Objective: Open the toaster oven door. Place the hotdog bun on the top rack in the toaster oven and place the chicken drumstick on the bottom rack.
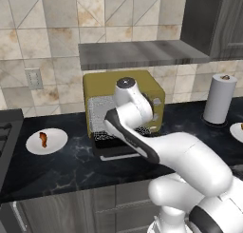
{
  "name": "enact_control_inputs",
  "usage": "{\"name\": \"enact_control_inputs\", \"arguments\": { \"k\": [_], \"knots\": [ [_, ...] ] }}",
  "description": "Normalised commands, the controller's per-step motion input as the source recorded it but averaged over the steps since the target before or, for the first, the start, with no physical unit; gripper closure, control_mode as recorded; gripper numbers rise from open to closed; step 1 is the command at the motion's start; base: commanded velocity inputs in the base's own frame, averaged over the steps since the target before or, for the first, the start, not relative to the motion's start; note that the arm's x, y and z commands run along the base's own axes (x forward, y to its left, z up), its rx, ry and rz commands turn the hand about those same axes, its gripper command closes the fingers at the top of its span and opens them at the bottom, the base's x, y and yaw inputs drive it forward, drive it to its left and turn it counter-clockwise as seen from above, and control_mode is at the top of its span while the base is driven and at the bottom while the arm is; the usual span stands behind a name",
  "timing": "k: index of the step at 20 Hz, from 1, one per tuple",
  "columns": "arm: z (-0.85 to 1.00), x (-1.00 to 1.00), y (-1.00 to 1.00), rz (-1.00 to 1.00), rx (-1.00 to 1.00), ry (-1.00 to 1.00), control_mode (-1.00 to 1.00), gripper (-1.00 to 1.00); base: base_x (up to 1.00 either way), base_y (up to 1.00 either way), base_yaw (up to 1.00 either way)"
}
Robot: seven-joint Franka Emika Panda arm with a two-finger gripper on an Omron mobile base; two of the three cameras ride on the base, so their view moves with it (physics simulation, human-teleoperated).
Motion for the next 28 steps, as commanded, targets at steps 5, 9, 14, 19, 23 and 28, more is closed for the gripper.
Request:
{"name": "enact_control_inputs", "arguments": {
  "k": [5, 9, 14, 19, 23, 28],
  "knots": [
    [0.09, -0.47, -0.17, -0.13, 0.16, 0.00, -1.00, -1.00, 0.00, 0.00, 0.00],
    [-0.03, -0.32, -0.20, -0.09, 0.10, 0.00, -1.00, -1.00, 0.00, 0.00, 0.00],
    [0.02, -0.27, -0.17, -0.07, 0.01, -0.02, -1.00, -1.00, 0.00, 0.00, 0.00],
    [0.04, -0.27, -0.12, -0.09, 0.01, -0.05, -1.00, -1.00, 0.00, 0.00, 0.00],
    [0.00, -0.05, -0.03, -0.01, 0.03, -0.04, -1.00, -1.00, 0.00, 0.00, 0.00],
    [0.00, 0.00, 0.00, 0.00, 0.00, 0.00, -1.00, -1.00, 0.00, 0.00, 0.00]
  ]
}}
